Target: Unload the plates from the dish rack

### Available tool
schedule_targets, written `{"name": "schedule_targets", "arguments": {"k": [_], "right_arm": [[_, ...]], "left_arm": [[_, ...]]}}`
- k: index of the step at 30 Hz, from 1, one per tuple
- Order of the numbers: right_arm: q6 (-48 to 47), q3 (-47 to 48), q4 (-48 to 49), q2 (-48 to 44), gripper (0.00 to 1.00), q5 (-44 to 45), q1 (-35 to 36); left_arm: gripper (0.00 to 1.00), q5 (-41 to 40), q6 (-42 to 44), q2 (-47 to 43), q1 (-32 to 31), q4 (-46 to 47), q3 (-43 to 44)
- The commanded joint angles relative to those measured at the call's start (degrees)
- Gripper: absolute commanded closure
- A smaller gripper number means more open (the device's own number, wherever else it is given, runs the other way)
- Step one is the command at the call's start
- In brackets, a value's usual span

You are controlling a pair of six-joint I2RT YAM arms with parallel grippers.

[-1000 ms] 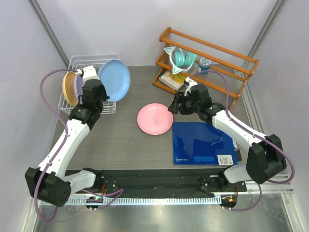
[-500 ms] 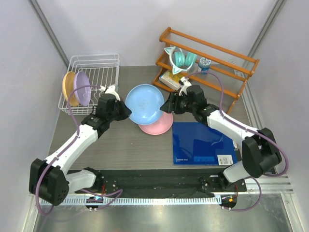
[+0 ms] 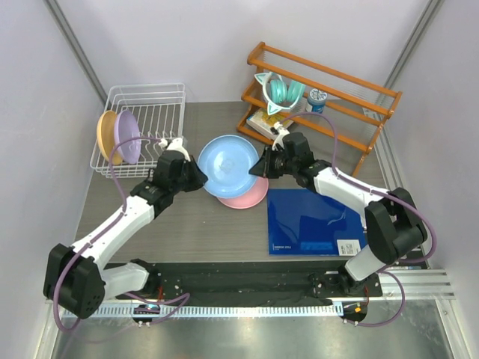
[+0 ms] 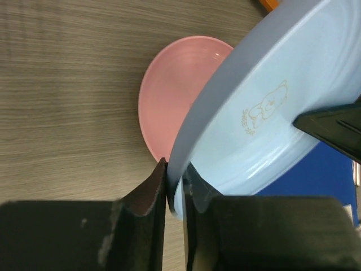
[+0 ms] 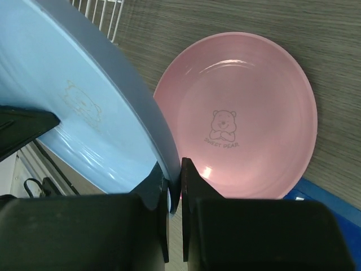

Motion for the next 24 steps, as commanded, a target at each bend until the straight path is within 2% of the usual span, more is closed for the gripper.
{"name": "schedule_targets", "arguments": {"k": [1, 4, 5, 7, 16, 24], "right_arm": [[-1.2, 0.8, 0.4, -2.2, 0.99, 6.6, 0.5], [-1.7, 1.2, -2.5, -3.4, 0.99, 10.6, 0.5], [-2.0, 1.6, -3.4, -3.3, 0.99, 11.5, 0.4], [-2.0, 2.9, -6.5, -3.1, 0.99, 13.6, 0.3], [-1.9, 8.1, -15.9, 1.8, 0.99, 10.8, -0.4], [0.1, 9.8, -17.0, 5.3, 0.98, 7.3, -1.2]], "left_arm": [[0.55, -3.5, 0.1, -2.2, -1.1, 1.1, 1.4], [0.19, -8.8, 2.7, -2.2, -1.1, -1.3, 2.7], [0.10, -10.3, 3.4, -2.3, -1.1, -2.0, 3.1], [0.05, -15.4, 5.6, -2.6, -1.1, -3.4, 4.1], [0.02, -31.4, 12.3, -11.6, -1.1, -0.2, 1.0], [0.01, -34.8, 14.8, -16.4, -1.1, 2.1, -2.0]]}}
